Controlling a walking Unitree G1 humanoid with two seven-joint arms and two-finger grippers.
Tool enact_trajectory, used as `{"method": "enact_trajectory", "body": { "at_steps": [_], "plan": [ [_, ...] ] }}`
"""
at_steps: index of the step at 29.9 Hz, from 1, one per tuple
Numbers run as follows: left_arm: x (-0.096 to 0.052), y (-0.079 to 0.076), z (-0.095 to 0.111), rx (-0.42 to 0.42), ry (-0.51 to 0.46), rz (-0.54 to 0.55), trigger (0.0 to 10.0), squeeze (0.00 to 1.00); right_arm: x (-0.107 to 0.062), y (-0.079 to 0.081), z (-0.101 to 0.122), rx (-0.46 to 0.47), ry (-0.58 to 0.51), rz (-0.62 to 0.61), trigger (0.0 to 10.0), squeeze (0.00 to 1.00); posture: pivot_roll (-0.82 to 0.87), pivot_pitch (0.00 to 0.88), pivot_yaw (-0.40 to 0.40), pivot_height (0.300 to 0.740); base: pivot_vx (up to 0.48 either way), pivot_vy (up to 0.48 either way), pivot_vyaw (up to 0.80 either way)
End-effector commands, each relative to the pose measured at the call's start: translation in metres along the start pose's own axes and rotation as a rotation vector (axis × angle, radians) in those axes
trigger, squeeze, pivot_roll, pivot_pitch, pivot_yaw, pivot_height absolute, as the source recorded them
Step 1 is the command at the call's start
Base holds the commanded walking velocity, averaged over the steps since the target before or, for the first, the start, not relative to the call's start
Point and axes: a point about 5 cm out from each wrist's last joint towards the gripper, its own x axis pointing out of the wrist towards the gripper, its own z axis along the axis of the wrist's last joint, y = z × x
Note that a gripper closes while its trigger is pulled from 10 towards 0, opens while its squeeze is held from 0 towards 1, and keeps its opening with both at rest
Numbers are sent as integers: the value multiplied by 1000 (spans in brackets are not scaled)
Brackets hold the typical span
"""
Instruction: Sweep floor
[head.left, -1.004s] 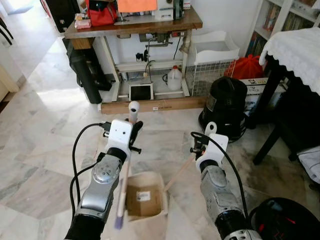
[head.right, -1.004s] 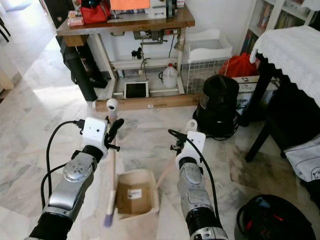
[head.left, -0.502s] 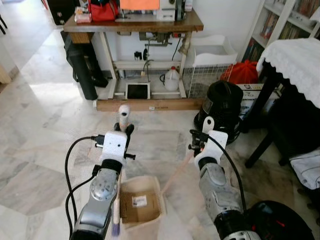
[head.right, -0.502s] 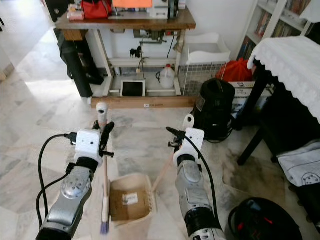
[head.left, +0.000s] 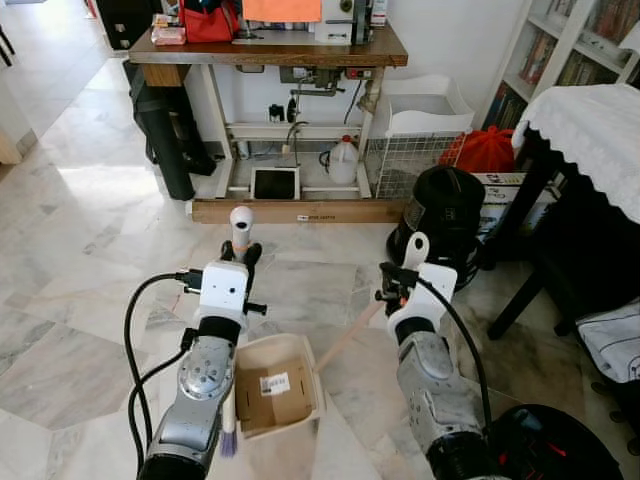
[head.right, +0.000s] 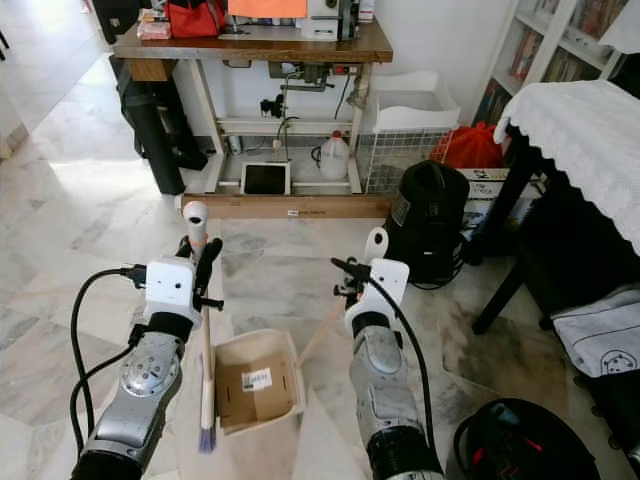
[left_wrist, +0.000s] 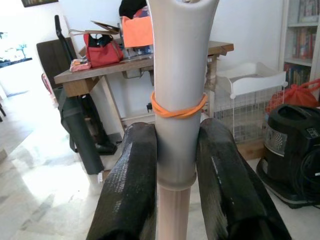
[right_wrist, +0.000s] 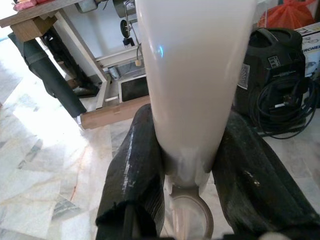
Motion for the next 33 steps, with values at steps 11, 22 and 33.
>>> {"method": "enact_trajectory", "body": {
  "at_steps": [11, 22, 33],
  "plan": [
    [2, -7, 8, -19, -63, -29, 10000, 0, 2, 7, 18, 7, -87, 42, 10000, 0, 106, 0, -28, 740, 0, 0, 618],
    [0, -8, 6, -23, -52, -27, 10000, 0, 2, 10, 18, -3, -84, 60, 10000, 0, 109, 0, -37, 740, 0, 0, 406],
    [1, -6, 6, -18, -52, -11, 10000, 0, 3, 10, 17, -2, -79, 56, 10000, 0, 118, 0, -38, 740, 0, 0, 800]
  ]
}}
